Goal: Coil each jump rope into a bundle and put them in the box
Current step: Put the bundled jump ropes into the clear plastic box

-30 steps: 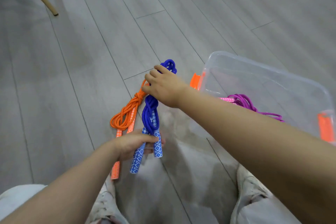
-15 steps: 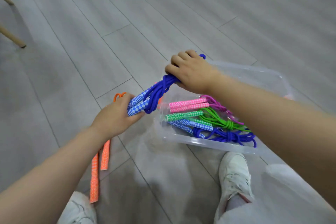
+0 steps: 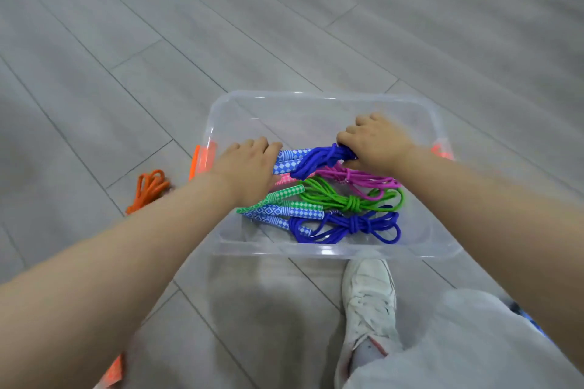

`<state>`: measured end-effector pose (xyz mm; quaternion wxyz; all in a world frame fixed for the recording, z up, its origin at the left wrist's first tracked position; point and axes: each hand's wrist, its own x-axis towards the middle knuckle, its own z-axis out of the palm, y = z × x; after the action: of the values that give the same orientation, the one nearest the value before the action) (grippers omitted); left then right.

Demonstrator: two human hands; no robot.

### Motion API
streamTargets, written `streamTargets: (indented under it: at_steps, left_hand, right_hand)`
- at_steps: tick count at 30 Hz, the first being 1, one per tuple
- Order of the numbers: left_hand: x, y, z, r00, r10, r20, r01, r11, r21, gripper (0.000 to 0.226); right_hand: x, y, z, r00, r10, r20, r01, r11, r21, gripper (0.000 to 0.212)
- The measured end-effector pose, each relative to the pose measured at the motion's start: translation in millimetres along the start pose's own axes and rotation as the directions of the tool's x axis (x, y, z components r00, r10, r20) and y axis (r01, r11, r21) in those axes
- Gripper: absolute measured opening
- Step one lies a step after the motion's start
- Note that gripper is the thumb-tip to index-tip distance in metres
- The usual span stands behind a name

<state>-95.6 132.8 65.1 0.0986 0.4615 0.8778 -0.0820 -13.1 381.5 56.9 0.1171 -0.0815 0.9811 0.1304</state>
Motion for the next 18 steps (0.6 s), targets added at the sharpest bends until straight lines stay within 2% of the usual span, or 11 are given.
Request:
streamTargets:
  at_steps: [3, 7, 12, 14, 18]
  left_hand:
    - [19, 10, 22, 0.995, -0.08, 0.059, 0.082, 0.996, -0.027, 0.061]
    - [39, 15, 44, 0.99, -0.132, 0.043, 0.132, 0.991, 0.006, 0.053]
    - [48, 13, 70, 0.972, -0.23, 0.054, 0.234, 0.97, -0.069, 0.065]
    - [48, 15, 81, 0.964, -0.26, 0.058, 0.265, 0.956, -0.125, 0.07]
    - [49, 11, 92, 0.939, -0.33, 0.097, 0.344, 0.898, -0.274, 0.075]
  right_hand:
    - [-2, 3, 14, 0.991, 0.121, 0.061, -0.129, 0.979, 0.161, 0.041]
    - [1, -3, 31, 0.972, 0.207, 0.11, -0.227, 0.946, 0.23, 0.034]
    - [3, -24, 59, 0.949, 0.209, 0.235, -0.295, 0.852, 0.433, 0.034]
    - [2, -28, 65, 0.943, 0.233, 0.237, -0.322, 0.815, 0.482, 0.034]
    - [0, -22, 74, 0.953, 0.215, 0.215, -0.294, 0.836, 0.463, 0.041]
